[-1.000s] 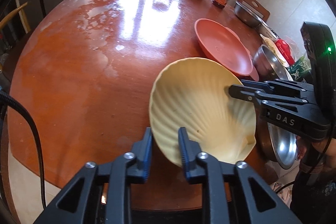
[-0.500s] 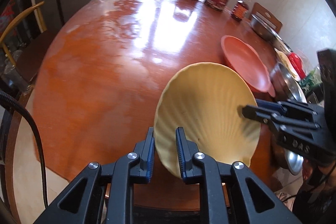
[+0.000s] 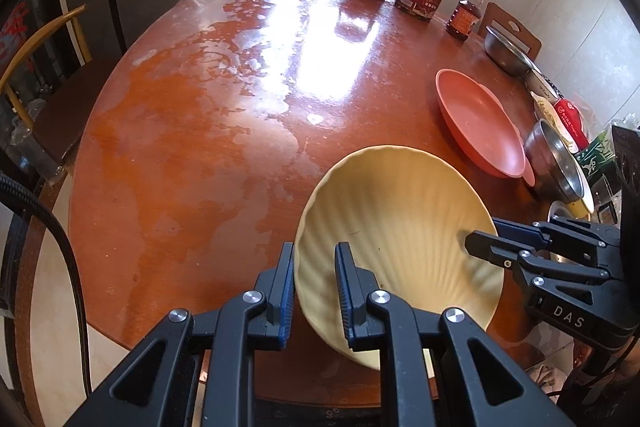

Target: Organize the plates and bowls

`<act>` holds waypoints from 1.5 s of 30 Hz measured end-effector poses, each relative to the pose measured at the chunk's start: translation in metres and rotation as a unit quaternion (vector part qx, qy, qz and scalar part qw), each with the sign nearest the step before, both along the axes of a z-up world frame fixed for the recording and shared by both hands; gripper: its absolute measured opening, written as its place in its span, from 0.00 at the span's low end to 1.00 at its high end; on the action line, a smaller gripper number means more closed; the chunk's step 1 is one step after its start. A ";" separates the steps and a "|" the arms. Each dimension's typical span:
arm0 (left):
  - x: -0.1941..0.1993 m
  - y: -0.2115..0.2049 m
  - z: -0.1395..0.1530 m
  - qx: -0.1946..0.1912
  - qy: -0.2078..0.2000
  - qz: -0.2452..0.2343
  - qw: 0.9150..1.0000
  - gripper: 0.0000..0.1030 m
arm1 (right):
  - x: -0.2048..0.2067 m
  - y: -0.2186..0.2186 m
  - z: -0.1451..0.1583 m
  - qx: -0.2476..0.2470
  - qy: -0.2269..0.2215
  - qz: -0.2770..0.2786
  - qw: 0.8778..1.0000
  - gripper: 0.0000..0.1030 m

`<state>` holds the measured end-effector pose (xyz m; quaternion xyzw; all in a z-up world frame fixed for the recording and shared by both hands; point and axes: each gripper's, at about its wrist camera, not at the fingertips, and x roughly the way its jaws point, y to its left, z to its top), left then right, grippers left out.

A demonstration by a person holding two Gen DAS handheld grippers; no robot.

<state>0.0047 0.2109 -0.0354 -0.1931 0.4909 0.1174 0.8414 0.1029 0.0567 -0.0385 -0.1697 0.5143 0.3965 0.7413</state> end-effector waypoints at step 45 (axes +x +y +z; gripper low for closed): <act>0.157 -0.054 0.041 0.029 0.011 -0.144 0.989 0.35 | 0.036 -0.077 0.032 0.066 -0.002 -0.099 0.993 0.38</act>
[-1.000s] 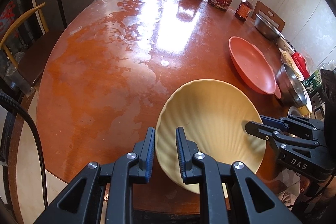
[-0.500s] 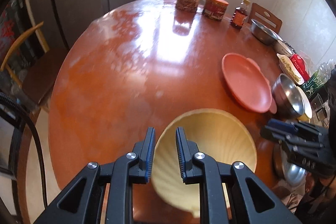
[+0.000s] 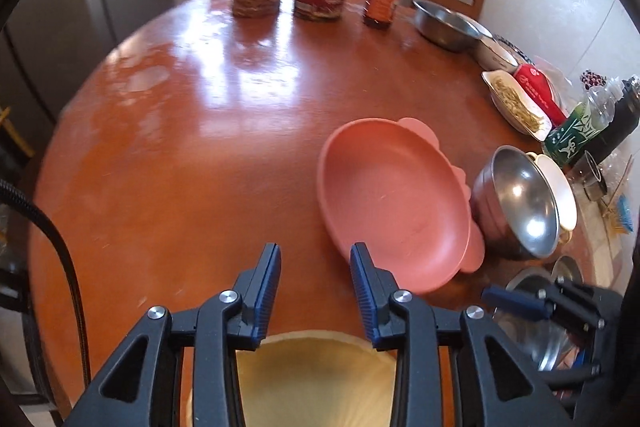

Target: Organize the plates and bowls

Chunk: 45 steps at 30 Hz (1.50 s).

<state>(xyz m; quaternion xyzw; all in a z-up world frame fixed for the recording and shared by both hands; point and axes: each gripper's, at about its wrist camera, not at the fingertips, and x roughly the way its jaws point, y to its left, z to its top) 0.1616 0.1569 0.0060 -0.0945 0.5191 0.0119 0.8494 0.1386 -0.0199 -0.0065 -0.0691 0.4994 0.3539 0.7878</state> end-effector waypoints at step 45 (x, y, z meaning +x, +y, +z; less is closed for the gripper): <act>0.018 0.071 -0.053 -0.086 0.045 0.004 0.995 0.11 | 0.064 0.046 -0.024 -0.041 0.041 -0.098 0.994 0.37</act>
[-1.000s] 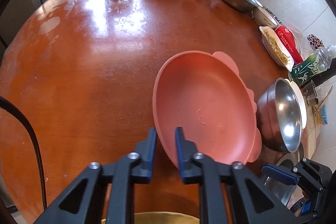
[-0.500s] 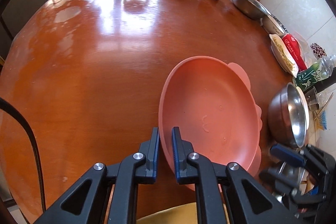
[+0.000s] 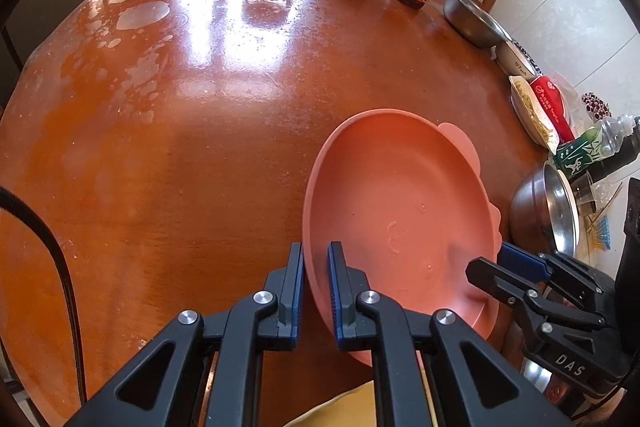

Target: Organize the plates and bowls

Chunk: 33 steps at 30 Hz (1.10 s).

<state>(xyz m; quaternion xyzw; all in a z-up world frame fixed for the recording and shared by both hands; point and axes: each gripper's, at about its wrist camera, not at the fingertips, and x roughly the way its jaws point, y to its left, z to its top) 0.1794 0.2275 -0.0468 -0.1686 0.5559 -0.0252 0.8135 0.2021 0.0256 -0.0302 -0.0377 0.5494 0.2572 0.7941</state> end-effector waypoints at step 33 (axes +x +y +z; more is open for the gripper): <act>-0.055 -0.011 0.068 0.031 -0.081 0.025 0.996 0.12 | -0.022 -0.008 0.048 0.063 -0.079 0.027 0.995 0.23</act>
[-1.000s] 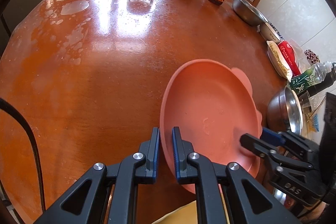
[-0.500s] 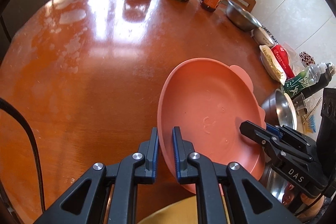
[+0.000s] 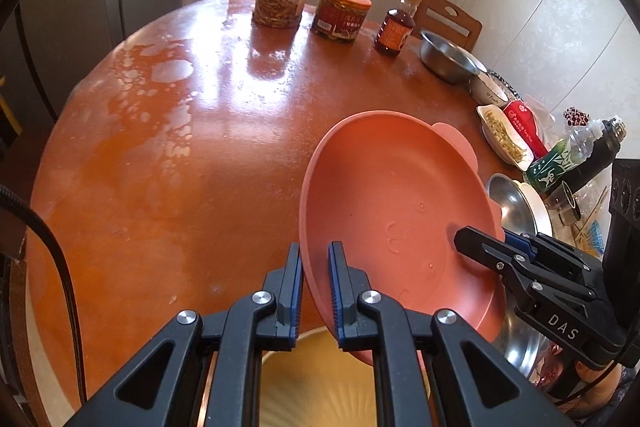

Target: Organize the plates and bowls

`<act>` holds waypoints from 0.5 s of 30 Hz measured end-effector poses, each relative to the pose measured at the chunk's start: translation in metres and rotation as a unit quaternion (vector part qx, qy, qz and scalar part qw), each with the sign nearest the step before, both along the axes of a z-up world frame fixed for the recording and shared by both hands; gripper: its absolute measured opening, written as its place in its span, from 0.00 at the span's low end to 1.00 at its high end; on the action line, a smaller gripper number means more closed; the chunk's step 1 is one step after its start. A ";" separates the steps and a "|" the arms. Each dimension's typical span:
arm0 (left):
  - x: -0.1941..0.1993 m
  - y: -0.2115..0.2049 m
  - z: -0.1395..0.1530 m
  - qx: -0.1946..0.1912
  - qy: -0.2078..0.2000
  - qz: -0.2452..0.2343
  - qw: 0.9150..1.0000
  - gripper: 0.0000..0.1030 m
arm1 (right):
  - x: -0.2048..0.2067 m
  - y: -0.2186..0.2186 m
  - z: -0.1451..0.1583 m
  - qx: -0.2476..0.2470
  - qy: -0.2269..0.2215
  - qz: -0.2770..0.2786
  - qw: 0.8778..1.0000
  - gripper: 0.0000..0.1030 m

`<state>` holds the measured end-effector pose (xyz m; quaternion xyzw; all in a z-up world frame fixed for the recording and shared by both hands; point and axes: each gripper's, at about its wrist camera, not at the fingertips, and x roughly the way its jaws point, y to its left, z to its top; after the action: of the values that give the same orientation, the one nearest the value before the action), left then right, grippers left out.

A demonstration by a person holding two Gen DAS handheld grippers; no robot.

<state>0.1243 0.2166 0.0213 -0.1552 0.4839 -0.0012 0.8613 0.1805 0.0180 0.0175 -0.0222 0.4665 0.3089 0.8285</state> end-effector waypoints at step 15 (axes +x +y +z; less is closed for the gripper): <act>-0.057 0.000 0.004 0.014 -0.005 0.045 0.999 0.13 | -0.037 0.011 0.001 0.000 -0.006 0.058 0.998 0.23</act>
<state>0.0674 0.2165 0.0248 -0.1649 0.4723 0.0434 0.8648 0.1435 0.0291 0.0190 -0.0508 0.4593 0.3567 0.8120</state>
